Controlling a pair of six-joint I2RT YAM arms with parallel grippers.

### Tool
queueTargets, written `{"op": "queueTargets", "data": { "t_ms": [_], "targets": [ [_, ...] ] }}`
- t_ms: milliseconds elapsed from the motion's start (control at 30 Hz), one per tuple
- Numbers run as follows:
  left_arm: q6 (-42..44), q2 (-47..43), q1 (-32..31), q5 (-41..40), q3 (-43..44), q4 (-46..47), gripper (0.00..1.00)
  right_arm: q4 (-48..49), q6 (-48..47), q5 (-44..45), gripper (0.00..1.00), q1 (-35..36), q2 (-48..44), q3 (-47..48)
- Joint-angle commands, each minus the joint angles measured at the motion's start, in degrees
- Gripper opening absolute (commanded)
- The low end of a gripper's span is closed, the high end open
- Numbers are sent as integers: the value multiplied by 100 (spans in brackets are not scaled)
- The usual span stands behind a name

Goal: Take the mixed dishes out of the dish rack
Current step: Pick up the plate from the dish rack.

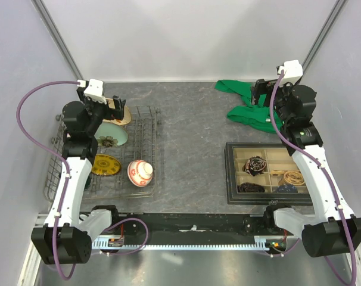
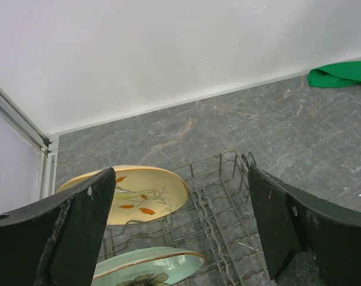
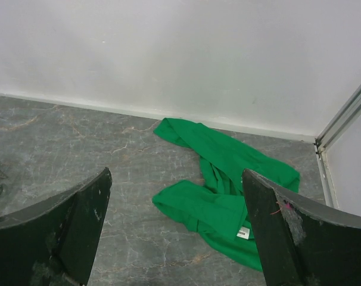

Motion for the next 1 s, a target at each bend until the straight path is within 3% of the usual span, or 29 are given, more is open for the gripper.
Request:
{"op": "queueTargets", "data": {
  "t_ms": [0, 533, 633, 833, 967],
  "targets": [
    [18, -18, 2, -28, -18, 256, 98, 227, -10, -112, 98, -26, -13, -63],
    [308, 139, 2, -89, 166, -25, 97, 201, -2, -323, 98, -70, 92, -63],
    [834, 517, 2, -125, 754, -821, 95, 192, -10, -420, 98, -105, 92, -63],
    [2828, 1131, 2, -449, 1484, -1132, 96, 175, -37, -666, 98, -141, 118, -72],
    [3882, 1536, 46, -398, 2248, -1939, 96, 104, -37, -771, 98, -149, 197, -37]
  ]
}}
